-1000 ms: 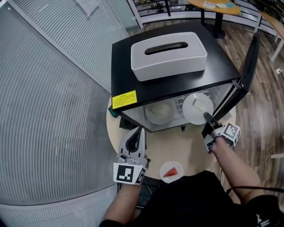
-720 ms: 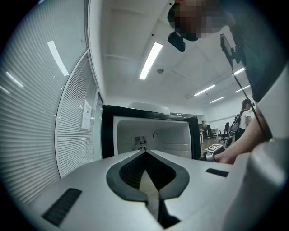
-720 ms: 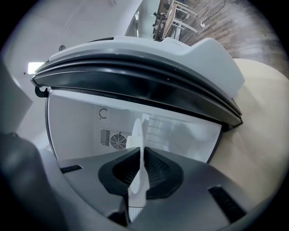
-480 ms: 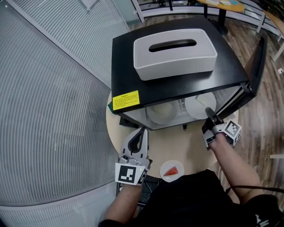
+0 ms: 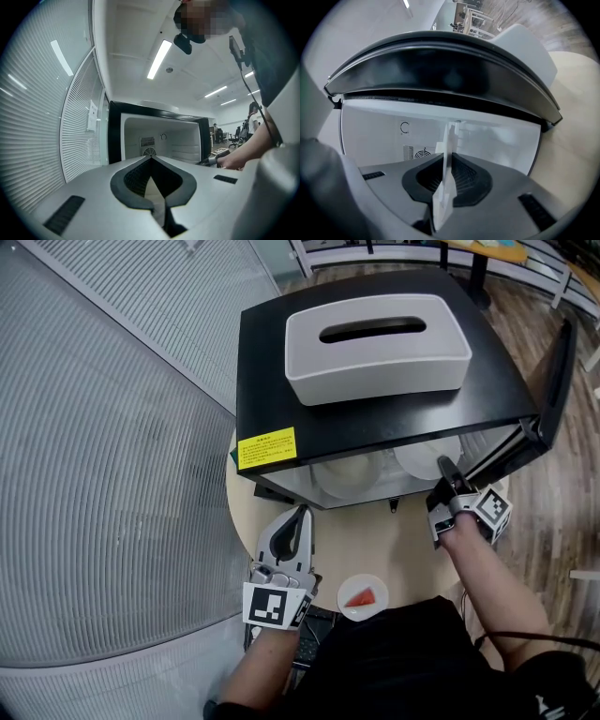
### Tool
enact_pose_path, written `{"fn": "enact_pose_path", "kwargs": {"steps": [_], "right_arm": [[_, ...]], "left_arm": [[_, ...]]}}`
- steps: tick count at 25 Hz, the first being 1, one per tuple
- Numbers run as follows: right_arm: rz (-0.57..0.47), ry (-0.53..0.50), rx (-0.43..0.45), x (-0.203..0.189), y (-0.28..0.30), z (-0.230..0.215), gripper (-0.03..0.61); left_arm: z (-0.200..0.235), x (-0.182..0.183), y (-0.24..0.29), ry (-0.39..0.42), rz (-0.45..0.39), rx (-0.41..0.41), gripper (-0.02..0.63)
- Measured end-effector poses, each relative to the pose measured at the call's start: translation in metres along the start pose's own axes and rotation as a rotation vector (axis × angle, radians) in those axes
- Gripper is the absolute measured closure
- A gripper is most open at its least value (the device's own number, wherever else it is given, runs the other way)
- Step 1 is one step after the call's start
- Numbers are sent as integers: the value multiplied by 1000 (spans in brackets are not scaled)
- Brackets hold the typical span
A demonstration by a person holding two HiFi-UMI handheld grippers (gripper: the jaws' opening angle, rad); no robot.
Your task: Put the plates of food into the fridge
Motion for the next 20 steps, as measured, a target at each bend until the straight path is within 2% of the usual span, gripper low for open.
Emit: {"fn": "enact_pose_path", "kwargs": {"steps": [6, 14, 20], "right_arm": [[7, 3, 26, 0, 2, -1, 552], [57, -111, 57, 1, -3, 3, 545], [104, -174, 73, 1, -10, -1, 479]], "left_arm": [[-5, 1, -8, 9, 14, 34, 611], [-18, 8, -24, 17, 34, 107, 611], [-32, 7, -40, 11, 63, 163, 611]]}}
Point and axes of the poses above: the fingertips, and each gripper's own axes: y forward along the fingers, z to its left, x out of its top, the point moved 4 cm from there along -y, backward along the fingers, and after that the axes turned 5 degrees about y, right-handed, at the moved point
